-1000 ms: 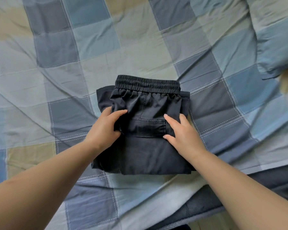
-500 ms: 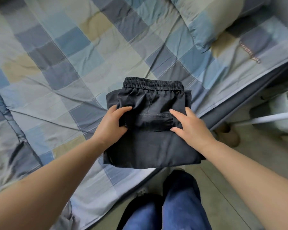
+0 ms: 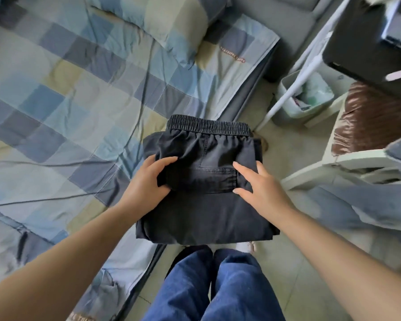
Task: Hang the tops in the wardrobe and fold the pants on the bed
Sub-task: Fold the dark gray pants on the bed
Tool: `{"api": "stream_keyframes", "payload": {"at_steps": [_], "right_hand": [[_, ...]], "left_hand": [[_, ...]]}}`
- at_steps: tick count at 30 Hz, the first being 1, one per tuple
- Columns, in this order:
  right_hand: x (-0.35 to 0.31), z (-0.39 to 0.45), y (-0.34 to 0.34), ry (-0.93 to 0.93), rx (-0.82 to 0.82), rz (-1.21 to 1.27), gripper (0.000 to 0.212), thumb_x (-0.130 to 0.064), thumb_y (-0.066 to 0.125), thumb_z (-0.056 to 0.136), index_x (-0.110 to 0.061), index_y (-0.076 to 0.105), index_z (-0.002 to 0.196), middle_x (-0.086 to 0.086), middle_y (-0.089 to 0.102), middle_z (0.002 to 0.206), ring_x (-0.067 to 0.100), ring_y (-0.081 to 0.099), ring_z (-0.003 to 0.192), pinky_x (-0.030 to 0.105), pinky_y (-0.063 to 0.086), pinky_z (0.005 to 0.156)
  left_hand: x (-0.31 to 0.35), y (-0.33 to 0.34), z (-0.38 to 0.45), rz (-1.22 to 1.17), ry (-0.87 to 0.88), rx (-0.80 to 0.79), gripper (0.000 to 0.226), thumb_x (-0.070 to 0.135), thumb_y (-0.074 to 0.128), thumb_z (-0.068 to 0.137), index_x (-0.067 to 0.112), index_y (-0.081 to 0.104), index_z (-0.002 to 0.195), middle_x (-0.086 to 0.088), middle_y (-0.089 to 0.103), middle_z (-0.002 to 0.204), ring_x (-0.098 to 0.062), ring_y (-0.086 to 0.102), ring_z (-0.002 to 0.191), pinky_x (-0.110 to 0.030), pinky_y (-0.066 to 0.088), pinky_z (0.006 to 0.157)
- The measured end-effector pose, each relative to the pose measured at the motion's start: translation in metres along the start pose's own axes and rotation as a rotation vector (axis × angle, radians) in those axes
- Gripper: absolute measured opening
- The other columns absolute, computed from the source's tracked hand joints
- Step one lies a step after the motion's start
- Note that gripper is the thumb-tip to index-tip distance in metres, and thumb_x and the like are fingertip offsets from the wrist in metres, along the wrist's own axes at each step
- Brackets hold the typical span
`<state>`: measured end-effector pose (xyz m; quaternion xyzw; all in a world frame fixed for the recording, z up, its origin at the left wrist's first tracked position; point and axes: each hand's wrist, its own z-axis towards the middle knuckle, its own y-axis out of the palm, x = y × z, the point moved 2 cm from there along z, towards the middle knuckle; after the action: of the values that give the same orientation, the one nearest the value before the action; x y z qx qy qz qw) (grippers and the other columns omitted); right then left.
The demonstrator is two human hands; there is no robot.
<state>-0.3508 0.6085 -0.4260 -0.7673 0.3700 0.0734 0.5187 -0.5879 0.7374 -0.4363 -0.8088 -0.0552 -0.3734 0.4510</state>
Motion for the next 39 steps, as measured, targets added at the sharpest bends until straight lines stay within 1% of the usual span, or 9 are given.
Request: {"api": "stream_keyframes", "payload": {"at_steps": [2, 4, 9, 12, 16, 21, 26, 30, 39], "right_hand": [[0.015, -0.027, -0.009, 0.044, 0.025, 0.019, 0.062, -0.035, 0.06, 0.091, -0.042, 0.03, 0.144, 0.018, 0.018, 0.156, 0.037, 0.031, 0.137, 0.038, 0.034, 0.104], [0.04, -0.063, -0.022, 0.112, 0.069, 0.048, 0.062, -0.036, 0.06, 0.091, -0.044, 0.029, 0.144, 0.018, 0.017, 0.156, 0.037, 0.031, 0.138, 0.038, 0.034, 0.105], [0.1, -0.152, -0.042, 0.228, 0.18, 0.128, 0.063, -0.037, 0.061, 0.09, -0.043, 0.03, 0.144, 0.017, 0.019, 0.156, 0.032, 0.024, 0.142, 0.039, 0.032, 0.108], [0.146, -0.217, -0.051, 0.34, 0.245, 0.163, 0.063, -0.038, 0.061, 0.09, -0.043, 0.029, 0.144, 0.016, 0.019, 0.156, 0.031, 0.024, 0.142, 0.036, 0.031, 0.109], [0.189, -0.287, -0.058, 0.42, 0.301, 0.219, 0.063, -0.038, 0.06, 0.09, -0.042, 0.029, 0.145, 0.011, 0.02, 0.156, 0.026, 0.027, 0.142, 0.033, 0.031, 0.109], [0.257, -0.384, -0.076, 0.551, 0.388, 0.241, 0.064, -0.038, 0.061, 0.09, -0.04, 0.029, 0.145, 0.011, 0.022, 0.156, 0.025, 0.03, 0.14, 0.034, 0.032, 0.109], [0.306, -0.463, -0.089, 0.651, 0.52, 0.293, 0.064, -0.032, 0.064, 0.089, -0.031, 0.035, 0.145, 0.004, 0.033, 0.149, 0.021, 0.037, 0.135, 0.033, 0.037, 0.107], [0.337, -0.505, -0.093, 0.762, 0.65, 0.344, 0.062, -0.028, 0.067, 0.087, -0.025, 0.041, 0.143, 0.003, 0.038, 0.144, 0.02, 0.043, 0.129, 0.032, 0.037, 0.106], [0.395, -0.53, -0.122, 0.975, 0.793, 0.445, 0.064, -0.03, 0.064, 0.088, -0.033, 0.034, 0.145, -0.004, 0.033, 0.146, 0.015, 0.038, 0.132, 0.029, 0.034, 0.105]], "left_hand": [[0.024, 0.006, -0.006, -0.001, 0.03, -0.041, 0.068, 0.006, 0.067, 0.081, 0.04, 0.044, 0.136, 0.018, 0.031, 0.116, 0.012, 0.029, 0.099, -0.016, 0.027, 0.091], [0.058, 0.022, -0.014, 0.018, 0.087, -0.093, 0.068, 0.005, 0.066, 0.081, 0.039, 0.044, 0.136, 0.016, 0.032, 0.115, 0.009, 0.031, 0.101, -0.014, 0.028, 0.09], [0.135, 0.071, -0.033, 0.047, 0.248, -0.192, 0.063, 0.005, 0.068, 0.081, 0.031, 0.048, 0.136, 0.01, 0.036, 0.115, 0.007, 0.034, 0.097, 0.009, 0.021, 0.079], [0.191, 0.113, -0.052, 0.099, 0.332, -0.281, 0.062, 0.011, 0.068, 0.083, 0.036, 0.048, 0.135, 0.013, 0.037, 0.114, -0.007, 0.042, 0.113, -0.009, 0.03, 0.09], [0.25, 0.16, -0.075, 0.096, 0.427, -0.364, 0.066, 0.004, 0.069, 0.079, 0.035, 0.049, 0.134, 0.01, 0.042, 0.122, -0.01, 0.043, 0.122, -0.005, 0.025, 0.098], [0.341, 0.236, -0.113, 0.163, 0.544, -0.478, 0.07, 0.002, 0.067, 0.076, 0.035, 0.049, 0.134, -0.003, 0.044, 0.135, -0.02, 0.037, 0.134, -0.024, 0.028, 0.107], [0.422, 0.302, -0.138, 0.176, 0.695, -0.586, 0.071, -0.003, 0.067, 0.071, 0.03, 0.053, 0.132, 0.003, 0.045, 0.12, -0.021, 0.047, 0.121, -0.015, 0.029, 0.099], [0.479, 0.35, -0.147, 0.202, 0.804, -0.693, 0.07, 0.0, 0.067, 0.074, 0.034, 0.051, 0.133, -0.002, 0.045, 0.131, -0.022, 0.044, 0.126, -0.029, 0.033, 0.107], [0.586, 0.435, -0.123, 0.233, 1.003, -0.879, 0.067, -0.003, 0.066, 0.076, 0.029, 0.052, 0.133, 0.007, 0.044, 0.127, -0.014, 0.043, 0.123, -0.007, 0.024, 0.096]]}}
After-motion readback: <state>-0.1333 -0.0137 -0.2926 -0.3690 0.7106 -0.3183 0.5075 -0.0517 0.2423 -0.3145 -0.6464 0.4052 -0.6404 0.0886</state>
